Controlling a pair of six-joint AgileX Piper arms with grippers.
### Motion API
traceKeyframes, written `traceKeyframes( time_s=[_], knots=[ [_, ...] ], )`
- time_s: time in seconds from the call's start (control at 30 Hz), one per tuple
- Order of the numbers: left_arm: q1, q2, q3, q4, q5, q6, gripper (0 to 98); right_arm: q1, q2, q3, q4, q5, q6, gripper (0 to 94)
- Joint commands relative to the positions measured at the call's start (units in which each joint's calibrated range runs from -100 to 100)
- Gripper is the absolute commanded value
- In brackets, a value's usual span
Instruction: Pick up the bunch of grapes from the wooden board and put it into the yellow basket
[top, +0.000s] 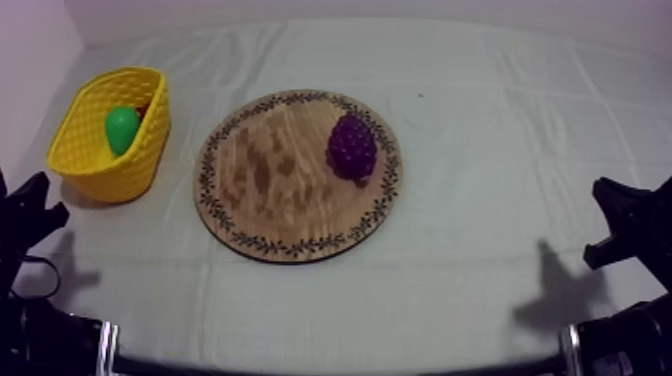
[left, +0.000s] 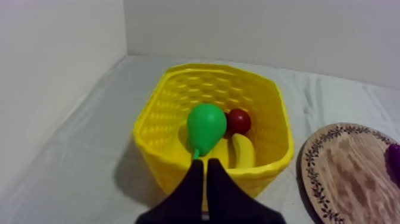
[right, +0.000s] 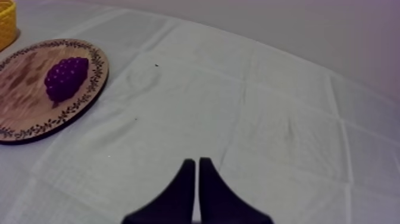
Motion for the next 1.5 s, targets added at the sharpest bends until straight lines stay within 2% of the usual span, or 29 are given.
traceKeyframes(
  time_s=[0.0,0.47,0.67,0.83,1.0,1.3,1.47],
  knots=[
    [0.71,-0.02,-0.11,-0.27,1.86,-1.88,0.0,-0.02,-0.01,-0.03,0.01,-0.03,-0.01,0.4],
    [0.98,0.26,-1.29,-0.27,1.89,-2.66,0.0,-0.02,-0.01,-0.03,0.01,-0.03,0.0,0.4],
    [1.89,5.99,-8.42,-0.17,2.79,-2.56,0.0,-0.02,-0.01,-0.03,0.01,-0.03,0.01,0.4],
    [4.1,14.65,-20.14,-0.55,7.07,-1.51,0.0,-0.02,-0.01,-0.03,0.01,-0.03,0.0,0.4],
    [7.73,22.37,-31.66,-2.38,10.91,1.37,0.0,-0.02,-0.01,-0.03,0.01,-0.03,0.0,0.4],
    [14.77,35.24,-52.13,-2.98,23.71,0.5,0.0,-0.02,-0.01,-0.03,0.01,-0.03,0.01,0.4],
    [19.84,41.68,-61.71,-4.64,28.41,2.69,0.0,-0.02,-0.01,-0.03,0.01,-0.03,0.03,0.4]
  ],
)
